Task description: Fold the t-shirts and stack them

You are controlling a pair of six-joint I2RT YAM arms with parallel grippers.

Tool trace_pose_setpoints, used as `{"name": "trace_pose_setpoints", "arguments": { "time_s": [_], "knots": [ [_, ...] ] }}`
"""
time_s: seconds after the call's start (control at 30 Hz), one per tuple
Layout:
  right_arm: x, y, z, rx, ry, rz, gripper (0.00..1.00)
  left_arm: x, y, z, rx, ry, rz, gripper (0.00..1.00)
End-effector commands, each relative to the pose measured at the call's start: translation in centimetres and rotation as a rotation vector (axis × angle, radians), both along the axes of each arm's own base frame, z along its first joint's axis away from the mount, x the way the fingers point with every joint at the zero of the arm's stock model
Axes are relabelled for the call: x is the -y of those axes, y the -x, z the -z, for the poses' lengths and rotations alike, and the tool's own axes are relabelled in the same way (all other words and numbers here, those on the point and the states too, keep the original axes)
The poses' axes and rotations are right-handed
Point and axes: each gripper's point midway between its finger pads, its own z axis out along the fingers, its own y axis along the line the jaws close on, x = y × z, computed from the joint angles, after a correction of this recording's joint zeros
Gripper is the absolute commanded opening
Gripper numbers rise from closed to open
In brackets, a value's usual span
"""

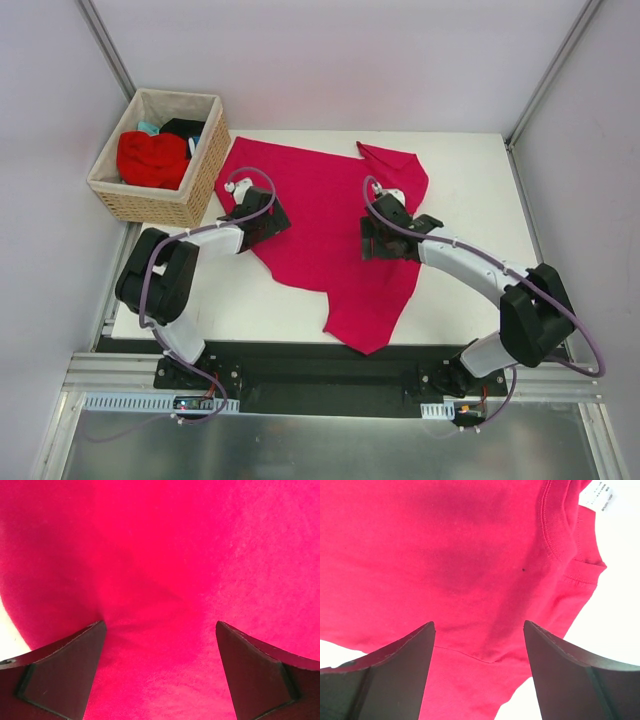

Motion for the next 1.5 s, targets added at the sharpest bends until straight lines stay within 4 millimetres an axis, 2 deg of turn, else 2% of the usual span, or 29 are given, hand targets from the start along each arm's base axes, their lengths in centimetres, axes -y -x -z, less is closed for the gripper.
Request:
{"name": "trace_pose_setpoints", "arguments": {
  "time_s": [0.0, 0.03, 0.1, 0.13, 0.17, 0.23, 0.27, 0.3, 0.4, 0.5, 0.53, 0.67, 0.77, 0.83, 0.9, 0.97, 1.07, 1.2, 1.27, 1.37, 1.4, 1.47],
  "knots": [
    [0.4, 0.8, -1.4, 0.028, -0.012, -0.004, 0.75, -1.3, 5.2, 2.9, -0.148, 0.009, -0.044, 0.93],
    [0.4, 0.9, -1.5, 0.027, -0.011, -0.002, 0.75, -1.4, 6.5, 3.7, -0.173, 0.008, -0.047, 0.93],
    [0.4, 1.1, -1.8, 0.032, -0.016, -0.007, 0.75, -0.6, 8.0, 3.5, -0.178, 0.026, -0.04, 0.93],
    [0.4, 1.2, -1.8, 0.032, -0.013, -0.008, 0.75, -0.5, 9.3, 4.0, -0.194, 0.017, -0.033, 0.93],
    [0.5, 1.3, -1.9, 0.035, -0.011, -0.01, 0.75, 0.3, 10.1, 3.6, -0.182, 0.019, -0.024, 0.93],
    [0.5, 1.5, -2.0, 0.036, -0.01, -0.013, 0.75, 0.5, 12.2, 3.9, -0.209, -0.01, -0.012, 0.93],
    [0.6, 1.6, -2.0, 0.038, -0.011, -0.01, 0.75, 0.7, 12.5, 3.4, -0.195, -0.008, -0.029, 0.93],
    [0.6, 1.7, -2.3, 0.046, -0.016, -0.012, 0.75, 1.4, 14.0, 3.6, -0.214, -0.025, 0.0, 0.93],
    [0.8, 2.1, -2.4, 0.055, -0.016, -0.009, 0.75, 2.3, 16.3, 3.5, -0.221, -0.017, 0.014, 0.92],
    [1.4, 2.6, -2.1, 0.052, 0.0, 0.001, 0.76, 2.3, 18.2, 3.6, -0.231, -0.049, 0.012, 0.92],
    [1.6, 2.7, -2.1, 0.053, 0.001, 0.005, 0.75, 2.5, 19.3, 3.7, -0.242, -0.075, 0.04, 0.92],
    [1.8, 3.0, -1.4, 0.043, 0.002, 0.015, 0.75, 2.8, 20.4, 3.5, -0.242, -0.08, 0.039, 0.93],
    [1.5, 3.0, -1.3, 0.04, 0.0, 0.012, 0.75, 2.9, 19.7, 2.2, -0.201, -0.083, 0.048, 0.93],
    [1.2, 2.9, -1.5, 0.049, 0.003, 0.004, 0.76, 3.7, 18.6, 0.1, -0.145, -0.063, 0.066, 0.95],
    [0.9, 2.7, -1.5, 0.05, 0.008, -0.005, 0.75, 4.8, 17.2, -3.7, -0.062, -0.037, 0.114, 0.97],
    [0.5, 2.5, -1.8, 0.053, 0.006, -0.017, 0.75, 5.0, 16.7, -6.9, 0.001, -0.015, 0.137, 0.97],
    [-0.1, 2.7, -1.6, 0.051, 0.009, -0.032, 0.75, 3.6, 16.8, -10.5, 0.053, 0.006, 0.092, 0.96],
    [-0.6, 2.9, -1.4, 0.054, 0.012, -0.047, 0.76, 0.4, 18.4, -11.6, 0.038, -0.04, 0.032, 0.96],
    [-0.9, 3.0, -1.3, 0.052, 0.015, -0.056, 0.75, -1.2, 19.8, -11.0, -0.004, -0.047, -0.017, 0.95],
    [-0.9, 3.0, -1.5, 0.057, 0.017, -0.063, 0.76, -3.7, 22.0, -8.5, -0.077, -0.065, -0.113, 0.9],
    [-1.0, 3.1, -1.6, 0.061, 0.017, -0.067, 0.76, -4.7, 22.9, -7.0, -0.109, -0.093, -0.134, 0.89],
    [-1.0, 3.1, -1.7, 0.065, 0.02, -0.069, 0.75, -6.5, 24.2, -5.3, -0.143, -0.105, -0.199, 0.83]
  ]
}}
